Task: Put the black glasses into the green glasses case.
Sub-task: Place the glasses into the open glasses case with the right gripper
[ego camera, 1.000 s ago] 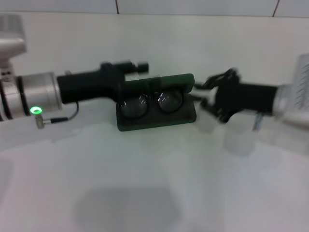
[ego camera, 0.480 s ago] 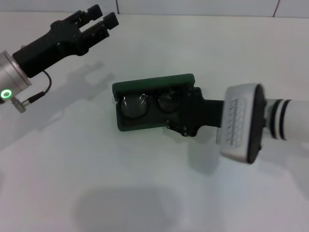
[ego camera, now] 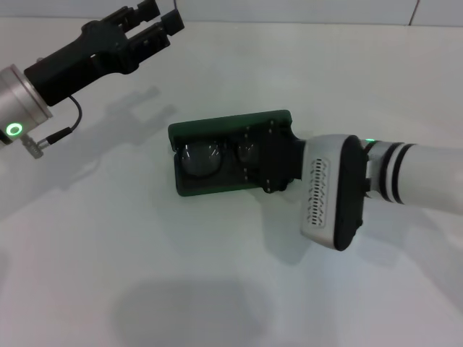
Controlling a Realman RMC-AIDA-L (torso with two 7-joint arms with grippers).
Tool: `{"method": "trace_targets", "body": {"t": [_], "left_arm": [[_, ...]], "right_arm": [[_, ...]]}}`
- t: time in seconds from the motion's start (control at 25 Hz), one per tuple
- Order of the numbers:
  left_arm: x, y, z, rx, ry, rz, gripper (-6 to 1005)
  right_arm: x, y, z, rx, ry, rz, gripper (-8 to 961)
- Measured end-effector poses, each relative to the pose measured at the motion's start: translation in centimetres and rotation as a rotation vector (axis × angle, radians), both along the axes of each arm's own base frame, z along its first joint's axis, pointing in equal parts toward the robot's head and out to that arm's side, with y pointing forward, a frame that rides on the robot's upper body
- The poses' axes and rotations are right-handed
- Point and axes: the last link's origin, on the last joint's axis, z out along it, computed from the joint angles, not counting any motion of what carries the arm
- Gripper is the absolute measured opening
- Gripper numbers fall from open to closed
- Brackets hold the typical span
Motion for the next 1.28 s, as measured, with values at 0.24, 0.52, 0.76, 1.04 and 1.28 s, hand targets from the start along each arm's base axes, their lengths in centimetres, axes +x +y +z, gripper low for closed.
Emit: {"method": "trace_targets", "body": {"t": [0.24, 0.52, 0.76, 1.04, 1.28], "left_arm": [[0.1, 0.0, -0.2, -0.002, 0.003, -0.002, 593], [0.1, -0.1, -0.4, -0.005, 0.009, -0.007, 592], [-0.2, -0.3, -0.4, -0.004, 0.016, -0.004, 590], [-0.1, -0.4, -0.7, -0.022, 0.031, -0.011, 588], [0.1, -0.3, -0.9, -0.034, 0.036, -0.021, 587]], "right_arm": [[-0.5, 0.1, -0.7, 0.021, -0.051, 0.033, 368], [-0.4, 0.1, -1.0, 0.031, -0.073, 0.039, 360], [-0.5, -0.8, -1.4, 0.011, -0.060, 0.042, 347], [-0.6, -1.7, -1.1, 0.008, -0.020, 0.028, 340], [-0.4, -1.1, -0.9, 0.049, -0.037, 0.017, 335]]}}
